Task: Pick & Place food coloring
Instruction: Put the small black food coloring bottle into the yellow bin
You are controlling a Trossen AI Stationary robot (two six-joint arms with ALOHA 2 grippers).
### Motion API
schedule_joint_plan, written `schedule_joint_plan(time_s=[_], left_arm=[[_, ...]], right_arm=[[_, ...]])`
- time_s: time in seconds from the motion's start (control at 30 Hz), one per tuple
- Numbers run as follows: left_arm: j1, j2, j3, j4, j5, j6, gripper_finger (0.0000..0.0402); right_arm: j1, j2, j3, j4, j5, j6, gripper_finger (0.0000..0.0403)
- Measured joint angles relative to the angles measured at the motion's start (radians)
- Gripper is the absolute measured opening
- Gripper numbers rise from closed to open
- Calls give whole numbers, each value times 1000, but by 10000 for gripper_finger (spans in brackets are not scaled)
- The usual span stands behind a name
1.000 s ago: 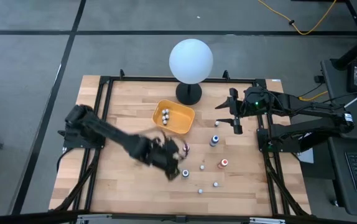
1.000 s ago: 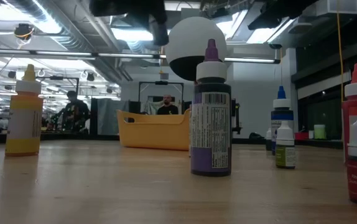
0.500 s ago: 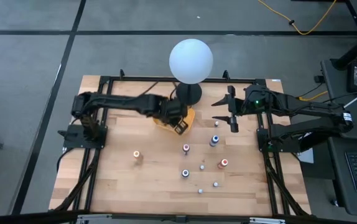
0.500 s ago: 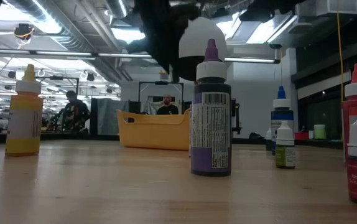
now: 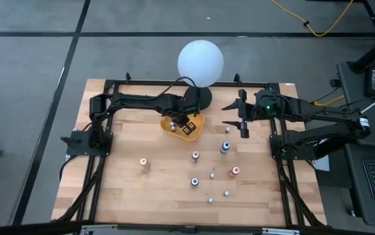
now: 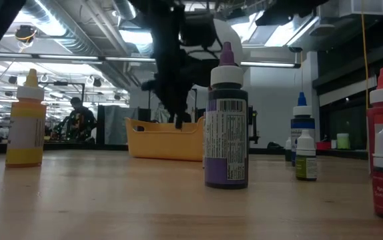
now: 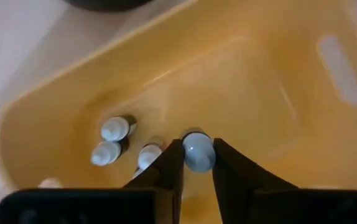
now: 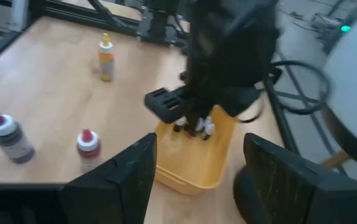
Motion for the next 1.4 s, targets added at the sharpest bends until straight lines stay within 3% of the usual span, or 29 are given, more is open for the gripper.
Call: schedule_joint_plan(time_s=[0.3, 0.53, 0.83, 1.4], left_arm=[[1, -5, -125, 147, -42, -7, 61], [17, -5, -128, 167, -88, 36, 61], [41, -5, -128, 167, -72, 79, 61], [28, 0, -128, 169, -98, 58, 61]], right_arm=[[-4, 0, 0, -11, 35, -1, 241], [-7, 0, 0, -9, 34, 3, 241], [-8, 0, 0, -19, 34, 5, 241], [-8, 0, 0, -30, 31, 5, 241]])
